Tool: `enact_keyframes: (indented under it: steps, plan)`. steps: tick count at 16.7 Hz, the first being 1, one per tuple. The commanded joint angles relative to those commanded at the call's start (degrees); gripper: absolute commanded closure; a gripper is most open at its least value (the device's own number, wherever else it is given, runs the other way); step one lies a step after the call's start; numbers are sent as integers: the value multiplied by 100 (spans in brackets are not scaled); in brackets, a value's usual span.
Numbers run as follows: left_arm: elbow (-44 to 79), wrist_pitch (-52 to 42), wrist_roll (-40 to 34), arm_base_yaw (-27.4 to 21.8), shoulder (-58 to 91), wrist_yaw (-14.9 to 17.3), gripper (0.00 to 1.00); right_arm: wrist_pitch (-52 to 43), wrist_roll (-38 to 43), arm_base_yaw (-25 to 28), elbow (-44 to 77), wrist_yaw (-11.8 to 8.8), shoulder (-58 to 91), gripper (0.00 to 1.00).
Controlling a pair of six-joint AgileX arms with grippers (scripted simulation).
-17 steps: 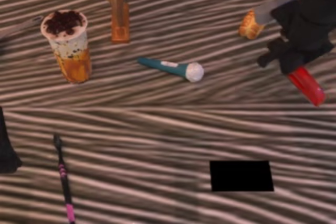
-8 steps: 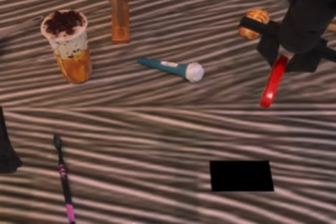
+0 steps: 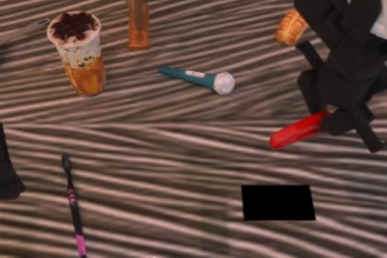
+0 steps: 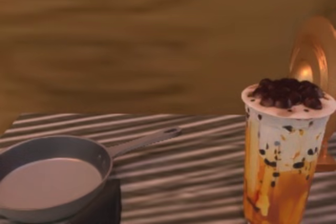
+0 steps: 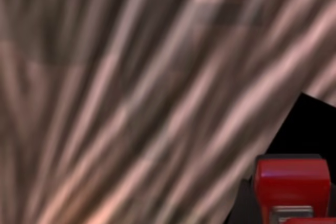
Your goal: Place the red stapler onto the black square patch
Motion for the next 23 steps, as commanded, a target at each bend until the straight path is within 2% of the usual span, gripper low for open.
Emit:
enact_keyframes:
  steps: [4, 8, 17, 23]
  plan:
    - [0, 0, 0, 0, 0, 0, 0, -173, 1679, 190, -531, -177, -388, 100]
    - [0, 0, 0, 0, 0, 0, 0, -295, 2530, 296, -858, -309, -662, 100]
    - [0, 0, 0, 0, 0, 0, 0, -216, 2693, 303, -954, -323, -639, 100]
    - [0, 0, 0, 0, 0, 0, 0, 1258, 2925, 524, -1664, -330, 44, 100]
